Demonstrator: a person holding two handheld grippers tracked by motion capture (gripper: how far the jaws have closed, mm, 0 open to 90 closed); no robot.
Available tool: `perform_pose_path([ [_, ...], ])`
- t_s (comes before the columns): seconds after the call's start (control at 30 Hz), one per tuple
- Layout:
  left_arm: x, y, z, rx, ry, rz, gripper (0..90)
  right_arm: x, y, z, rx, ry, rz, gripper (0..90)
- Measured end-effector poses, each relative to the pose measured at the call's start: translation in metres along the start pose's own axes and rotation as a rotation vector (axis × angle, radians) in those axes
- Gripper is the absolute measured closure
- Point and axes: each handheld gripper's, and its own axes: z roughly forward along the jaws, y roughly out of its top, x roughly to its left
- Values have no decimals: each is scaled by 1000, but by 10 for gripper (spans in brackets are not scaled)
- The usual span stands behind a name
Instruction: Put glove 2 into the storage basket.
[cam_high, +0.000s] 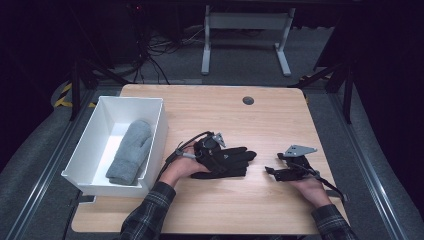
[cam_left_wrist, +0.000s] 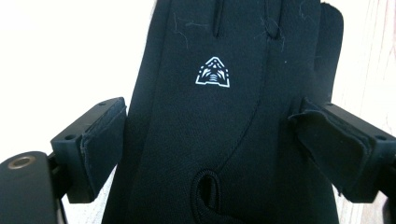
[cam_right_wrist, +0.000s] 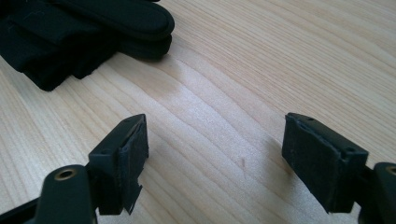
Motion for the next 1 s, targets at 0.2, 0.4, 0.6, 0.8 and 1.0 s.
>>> perform_pose_path([
  [0.2,0,-2,0,10,-22,-8,156,0,0,0,0,0,0,233],
  [0.4,-3,-5,-3,-2,-66,18,355,0,0,0,0,0,0,233],
  [0.6,-6,-1,-7,32,-148,-44,635,0,0,0,0,0,0,233],
  [0.8,-10,6,-12,45,-132,-92,667,0,0,0,0,0,0,233],
  [1.0,-18,17,-32,7,-83,-130,668,0,0,0,1,0,1,233],
])
